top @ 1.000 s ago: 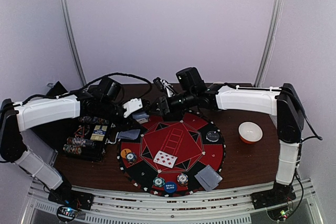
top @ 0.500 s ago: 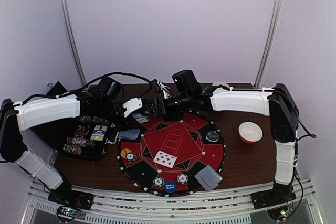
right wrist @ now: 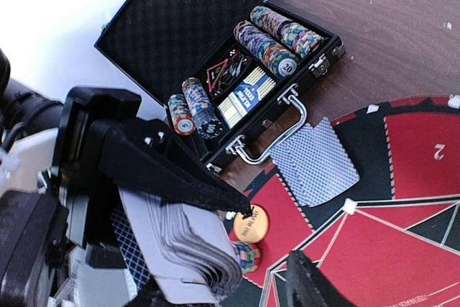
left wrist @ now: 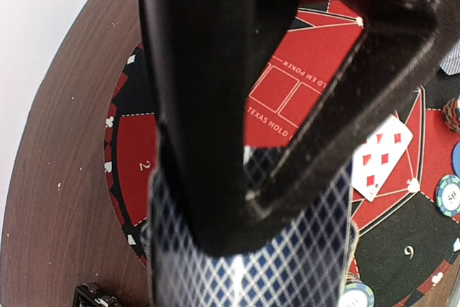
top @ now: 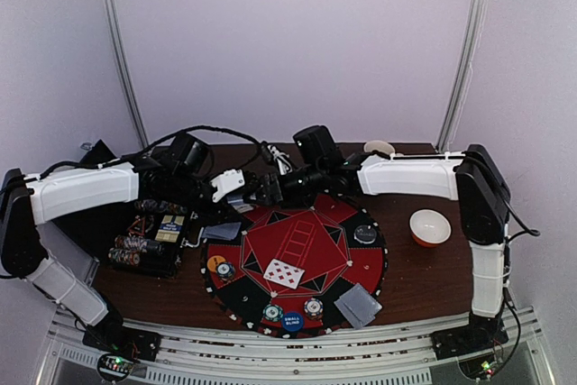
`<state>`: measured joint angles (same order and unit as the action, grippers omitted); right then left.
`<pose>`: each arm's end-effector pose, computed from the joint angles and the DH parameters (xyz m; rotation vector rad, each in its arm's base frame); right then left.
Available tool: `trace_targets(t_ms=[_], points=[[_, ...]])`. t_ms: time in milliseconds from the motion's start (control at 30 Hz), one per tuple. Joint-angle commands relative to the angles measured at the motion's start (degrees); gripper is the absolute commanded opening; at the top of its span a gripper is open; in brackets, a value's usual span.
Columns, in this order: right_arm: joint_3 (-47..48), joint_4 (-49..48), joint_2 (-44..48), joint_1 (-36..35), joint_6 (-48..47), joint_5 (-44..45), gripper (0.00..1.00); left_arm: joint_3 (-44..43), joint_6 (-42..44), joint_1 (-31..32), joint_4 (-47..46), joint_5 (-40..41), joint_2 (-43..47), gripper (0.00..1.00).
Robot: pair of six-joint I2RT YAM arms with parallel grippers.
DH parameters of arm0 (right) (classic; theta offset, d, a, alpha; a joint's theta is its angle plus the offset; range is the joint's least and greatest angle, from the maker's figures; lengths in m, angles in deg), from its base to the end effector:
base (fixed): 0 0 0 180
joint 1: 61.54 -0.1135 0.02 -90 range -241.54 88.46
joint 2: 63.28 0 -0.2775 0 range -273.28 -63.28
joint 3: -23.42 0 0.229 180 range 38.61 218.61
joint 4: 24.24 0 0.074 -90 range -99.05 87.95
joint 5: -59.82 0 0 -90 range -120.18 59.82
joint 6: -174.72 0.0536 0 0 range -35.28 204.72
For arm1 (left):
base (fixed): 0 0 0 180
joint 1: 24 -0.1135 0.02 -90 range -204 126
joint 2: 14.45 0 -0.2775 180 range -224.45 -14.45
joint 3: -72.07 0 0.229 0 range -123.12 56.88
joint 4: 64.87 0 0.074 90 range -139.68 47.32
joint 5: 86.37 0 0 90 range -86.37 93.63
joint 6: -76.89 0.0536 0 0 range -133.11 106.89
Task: Distribute texas hold em gaming equipment
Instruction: Pick up the poker card from the face-down deck piles, then flop the poker card in the community card area.
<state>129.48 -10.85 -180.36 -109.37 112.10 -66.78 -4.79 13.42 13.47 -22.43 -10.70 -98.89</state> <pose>0.2970 0.3755 0.2684 -0.8430 2.0602 1.4264 0.2308 -0.1937 0.2630 1.3893 2.0125 -0.3904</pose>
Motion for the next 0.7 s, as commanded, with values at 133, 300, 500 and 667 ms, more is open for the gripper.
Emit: trace_targets(t_ms=[133,300,500,667], points=[[-0.5,4.2,4.0,1.0,-2.6,0.6,0.33,-1.8,0.0,0.2,-2.4,-0.1,0.0,0.33],[0.3,5.3,5.2,0.9,-2.9,-1.0,0.1,-1.8,0.0,0.3,-2.4,0.3,-0.4,0.33],[0.6,10.9,7.9,1.1,-6.8,3.4,0.0,-1.6,-0.1,0.3,-2.3,1.1,-0.7,0.33],[-0.6,15.4,11.6,1.8,-11.7,7.2,0.0,-1.8,-0.4,0.2,-2.4,2.2,-0.5,0.33]])
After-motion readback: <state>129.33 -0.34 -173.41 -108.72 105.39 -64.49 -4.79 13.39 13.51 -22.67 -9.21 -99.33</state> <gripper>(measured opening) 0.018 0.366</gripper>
